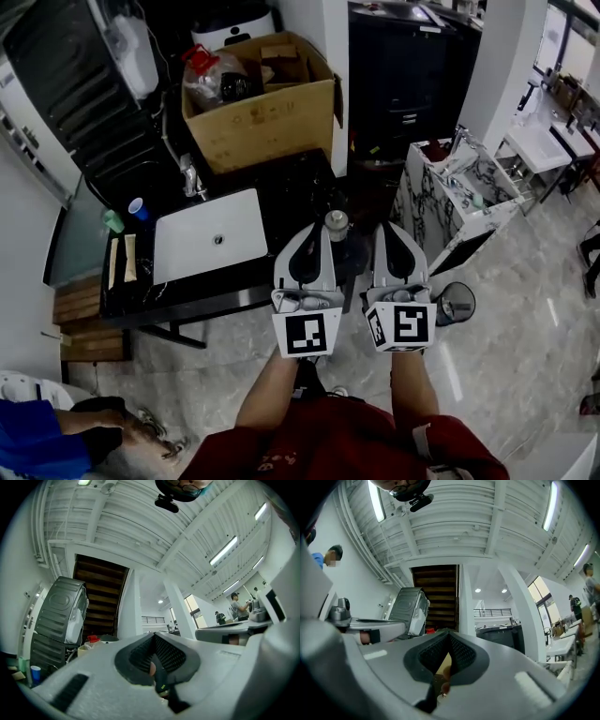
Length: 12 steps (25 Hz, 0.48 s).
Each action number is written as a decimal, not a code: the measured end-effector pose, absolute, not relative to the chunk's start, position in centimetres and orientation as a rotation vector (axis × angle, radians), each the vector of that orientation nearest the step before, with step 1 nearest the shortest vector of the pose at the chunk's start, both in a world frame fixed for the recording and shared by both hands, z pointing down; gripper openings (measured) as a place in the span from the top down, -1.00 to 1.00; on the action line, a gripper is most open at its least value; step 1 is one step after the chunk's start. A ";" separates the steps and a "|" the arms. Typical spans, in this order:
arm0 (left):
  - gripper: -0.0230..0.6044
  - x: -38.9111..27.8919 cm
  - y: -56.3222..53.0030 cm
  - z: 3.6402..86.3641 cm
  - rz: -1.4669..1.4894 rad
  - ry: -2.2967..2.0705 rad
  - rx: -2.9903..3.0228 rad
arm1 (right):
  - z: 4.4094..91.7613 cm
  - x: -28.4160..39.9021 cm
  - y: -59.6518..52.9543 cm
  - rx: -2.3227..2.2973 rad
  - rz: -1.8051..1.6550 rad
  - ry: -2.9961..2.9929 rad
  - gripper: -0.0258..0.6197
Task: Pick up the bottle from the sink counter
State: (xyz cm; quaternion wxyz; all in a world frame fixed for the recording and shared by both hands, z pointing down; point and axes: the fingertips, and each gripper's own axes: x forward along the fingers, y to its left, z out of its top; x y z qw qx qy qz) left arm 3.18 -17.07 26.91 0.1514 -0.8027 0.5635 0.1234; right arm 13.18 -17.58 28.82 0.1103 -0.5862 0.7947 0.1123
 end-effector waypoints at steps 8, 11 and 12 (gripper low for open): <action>0.93 -0.5 -24.0 26.1 0.398 1.560 -2.325 | 27.8 9.4 -24.2 -1.770 0.378 2.305 0.91; 0.93 -2.0 -26.5 25.5 0.411 1.543 -2.337 | 27.0 7.9 -26.5 -1.783 0.392 2.290 0.91; 0.93 -2.5 -27.3 25.3 0.413 1.538 -2.340 | 26.8 7.4 -27.2 -1.788 0.394 2.287 0.91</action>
